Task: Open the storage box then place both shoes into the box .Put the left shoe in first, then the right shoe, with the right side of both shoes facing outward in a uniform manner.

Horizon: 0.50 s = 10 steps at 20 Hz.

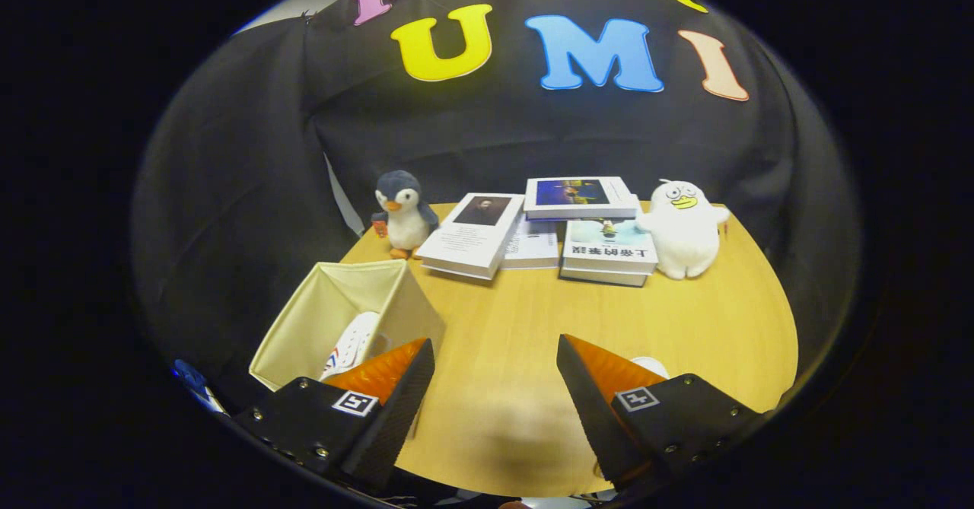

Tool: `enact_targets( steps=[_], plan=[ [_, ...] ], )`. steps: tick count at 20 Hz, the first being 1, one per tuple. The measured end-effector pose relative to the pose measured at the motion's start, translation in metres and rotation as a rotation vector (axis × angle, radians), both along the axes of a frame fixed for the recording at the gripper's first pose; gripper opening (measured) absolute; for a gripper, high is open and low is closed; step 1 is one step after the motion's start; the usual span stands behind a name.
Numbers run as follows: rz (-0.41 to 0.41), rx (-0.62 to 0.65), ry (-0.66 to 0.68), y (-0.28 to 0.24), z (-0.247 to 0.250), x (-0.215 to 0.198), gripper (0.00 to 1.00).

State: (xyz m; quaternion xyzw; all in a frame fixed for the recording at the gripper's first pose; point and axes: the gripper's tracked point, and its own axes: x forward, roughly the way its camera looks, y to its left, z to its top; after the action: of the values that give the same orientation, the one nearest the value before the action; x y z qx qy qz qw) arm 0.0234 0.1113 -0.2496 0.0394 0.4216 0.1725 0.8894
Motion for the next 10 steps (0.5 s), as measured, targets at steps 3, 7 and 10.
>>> enact_targets(
  steps=[3, 7, 10],
  plan=[
    [-0.06, -0.025, 0.015, -0.044, -0.016, -0.003, 0.98],
    [-0.147, -0.051, 0.054, -0.097, -0.044, -0.009, 0.98],
    [-0.211, -0.058, 0.083, -0.128, -0.066, -0.015, 0.98]
  ],
)
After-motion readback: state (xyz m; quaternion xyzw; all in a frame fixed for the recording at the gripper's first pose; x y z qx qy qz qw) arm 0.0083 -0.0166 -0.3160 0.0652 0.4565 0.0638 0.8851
